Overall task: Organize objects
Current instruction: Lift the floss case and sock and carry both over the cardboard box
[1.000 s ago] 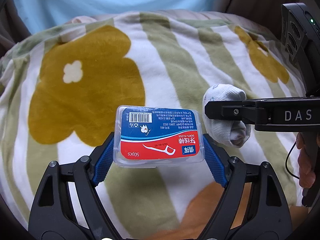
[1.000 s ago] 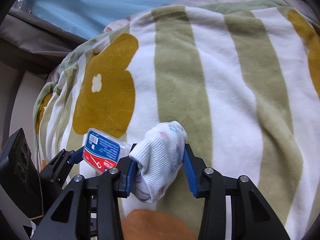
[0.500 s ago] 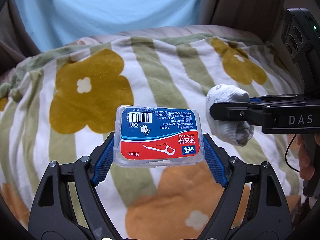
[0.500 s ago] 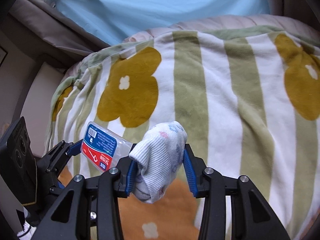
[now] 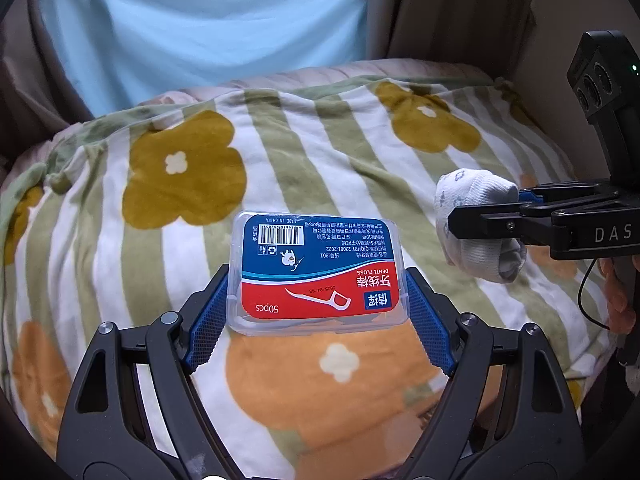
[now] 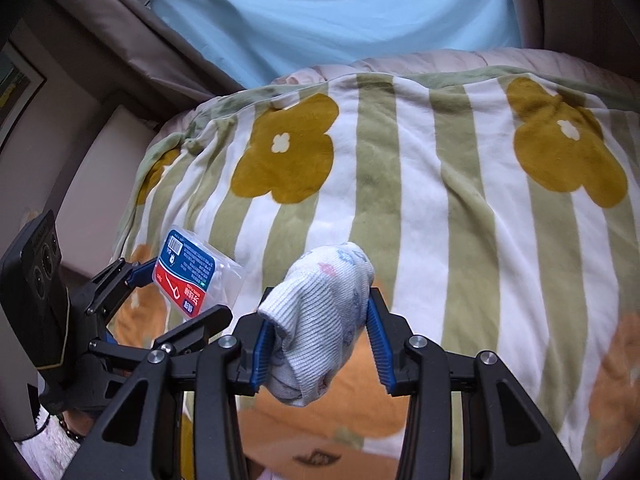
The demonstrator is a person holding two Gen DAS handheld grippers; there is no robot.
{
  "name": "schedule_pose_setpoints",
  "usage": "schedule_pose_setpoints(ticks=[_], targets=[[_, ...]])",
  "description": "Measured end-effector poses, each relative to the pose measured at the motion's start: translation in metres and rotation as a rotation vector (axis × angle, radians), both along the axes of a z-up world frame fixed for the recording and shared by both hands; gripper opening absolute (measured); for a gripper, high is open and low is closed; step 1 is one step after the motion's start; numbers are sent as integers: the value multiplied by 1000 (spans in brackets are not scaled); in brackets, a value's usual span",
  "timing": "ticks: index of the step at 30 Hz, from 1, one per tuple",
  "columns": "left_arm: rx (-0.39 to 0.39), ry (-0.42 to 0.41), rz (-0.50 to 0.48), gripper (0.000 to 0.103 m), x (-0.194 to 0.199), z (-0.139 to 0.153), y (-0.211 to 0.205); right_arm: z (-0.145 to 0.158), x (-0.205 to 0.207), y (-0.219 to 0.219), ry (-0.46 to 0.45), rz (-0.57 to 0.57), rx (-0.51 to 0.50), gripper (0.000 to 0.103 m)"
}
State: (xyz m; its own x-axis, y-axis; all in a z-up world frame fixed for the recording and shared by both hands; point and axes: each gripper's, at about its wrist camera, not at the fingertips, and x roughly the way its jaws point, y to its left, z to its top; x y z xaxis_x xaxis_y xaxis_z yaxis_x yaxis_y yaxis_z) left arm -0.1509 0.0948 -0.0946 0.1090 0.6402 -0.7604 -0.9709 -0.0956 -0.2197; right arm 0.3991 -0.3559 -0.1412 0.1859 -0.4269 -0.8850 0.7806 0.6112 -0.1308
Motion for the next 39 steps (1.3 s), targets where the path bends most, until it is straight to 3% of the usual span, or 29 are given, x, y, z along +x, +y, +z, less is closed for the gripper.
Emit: schedule_pose_setpoints(ticks=[19, 29, 39], targets=[[-16, -24, -37, 80, 54, 16, -113, 3, -59, 113, 31, 4, -10, 39], [-71, -39, -82, 80, 78, -10, -152, -23, -102, 156, 106, -32, 16, 39], [-153, -54, -132, 80, 102, -54, -182, -59, -139, 175, 199, -60, 66, 39]])
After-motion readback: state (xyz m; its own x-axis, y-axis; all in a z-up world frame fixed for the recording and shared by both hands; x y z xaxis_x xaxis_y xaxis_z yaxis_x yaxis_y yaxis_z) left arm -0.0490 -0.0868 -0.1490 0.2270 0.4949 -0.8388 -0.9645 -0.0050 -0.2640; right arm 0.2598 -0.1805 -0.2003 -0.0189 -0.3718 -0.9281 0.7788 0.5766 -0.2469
